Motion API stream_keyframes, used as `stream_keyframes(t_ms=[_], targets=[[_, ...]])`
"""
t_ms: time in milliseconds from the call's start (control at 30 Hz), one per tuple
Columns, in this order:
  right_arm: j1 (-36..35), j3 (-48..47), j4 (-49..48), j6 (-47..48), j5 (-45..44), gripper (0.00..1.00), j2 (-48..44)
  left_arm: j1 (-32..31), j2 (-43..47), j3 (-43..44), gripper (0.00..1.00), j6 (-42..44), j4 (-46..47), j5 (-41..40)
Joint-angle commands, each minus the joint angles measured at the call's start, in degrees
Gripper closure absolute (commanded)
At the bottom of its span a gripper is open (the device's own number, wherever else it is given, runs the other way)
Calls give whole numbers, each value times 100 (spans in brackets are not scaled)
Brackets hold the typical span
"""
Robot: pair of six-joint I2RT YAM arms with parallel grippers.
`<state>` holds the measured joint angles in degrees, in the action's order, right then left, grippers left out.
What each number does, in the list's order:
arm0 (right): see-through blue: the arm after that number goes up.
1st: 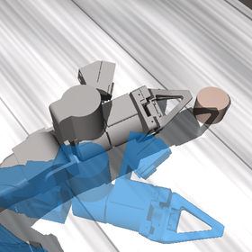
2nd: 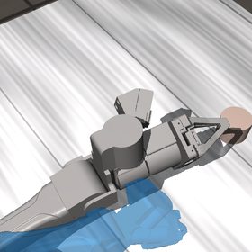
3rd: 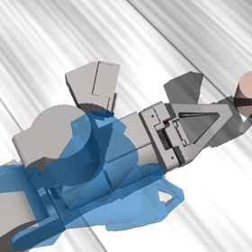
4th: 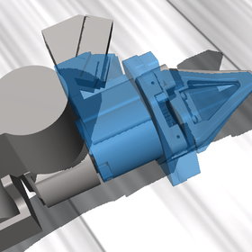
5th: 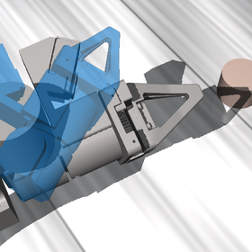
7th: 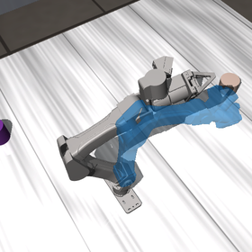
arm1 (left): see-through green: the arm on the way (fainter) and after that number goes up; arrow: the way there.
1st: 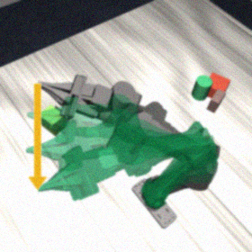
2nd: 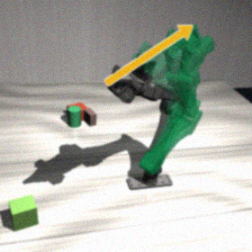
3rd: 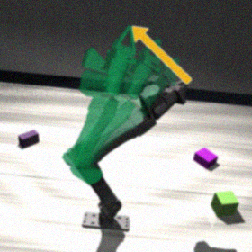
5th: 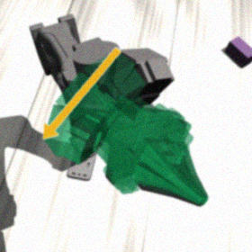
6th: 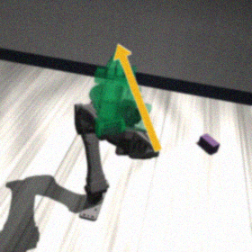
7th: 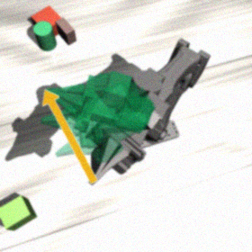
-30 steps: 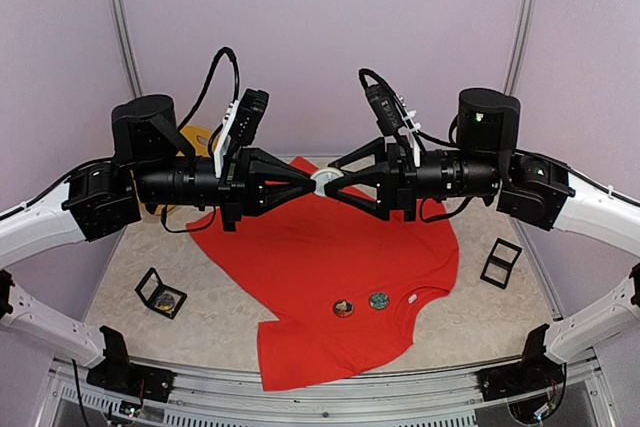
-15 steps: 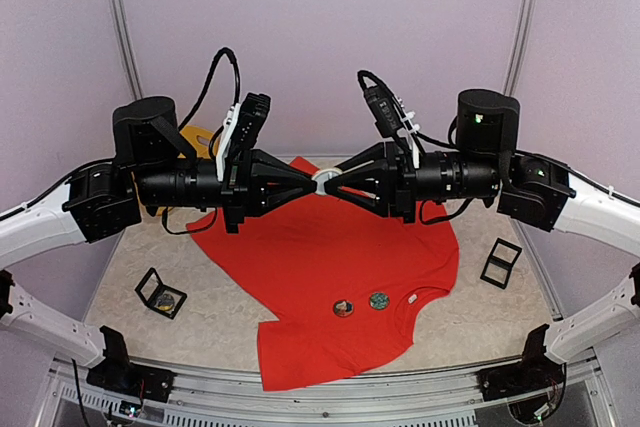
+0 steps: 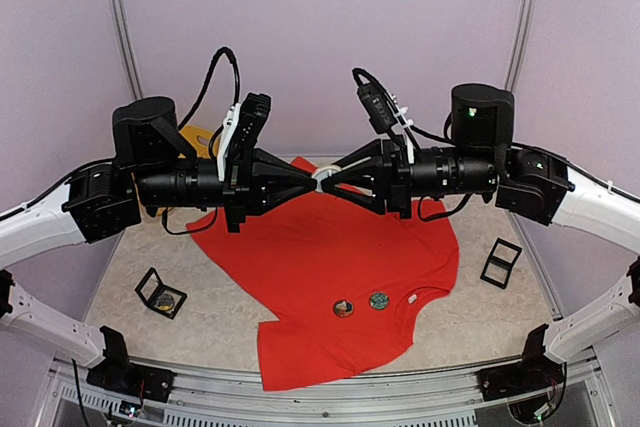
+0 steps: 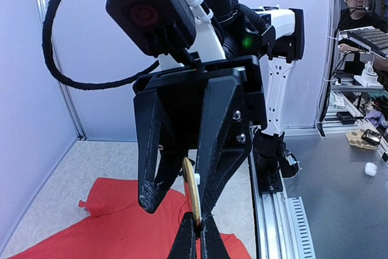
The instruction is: Pin the brooch onto the clothing
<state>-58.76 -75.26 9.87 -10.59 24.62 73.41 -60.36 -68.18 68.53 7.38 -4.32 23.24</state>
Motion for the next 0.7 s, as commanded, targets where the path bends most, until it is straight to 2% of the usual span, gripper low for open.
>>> stream_keyframes(t_ms=[0, 267, 367, 467, 667], targets=[[84, -173, -45, -9, -521, 67, 147, -222, 87, -24, 100, 75, 21, 557], [84, -170, 162, 161, -516, 56, 75, -179, 147, -58, 100, 65, 89, 448], [89, -155, 193, 330, -77, 44, -2, -140, 182, -105, 100, 28, 140, 318], [84, -51, 175, 520, 424, 36, -151, -72, 209, -145, 100, -53, 185, 214], [80, 110, 144, 601, 577, 32, -466, -45, 246, -200, 100, -88, 215, 129]])
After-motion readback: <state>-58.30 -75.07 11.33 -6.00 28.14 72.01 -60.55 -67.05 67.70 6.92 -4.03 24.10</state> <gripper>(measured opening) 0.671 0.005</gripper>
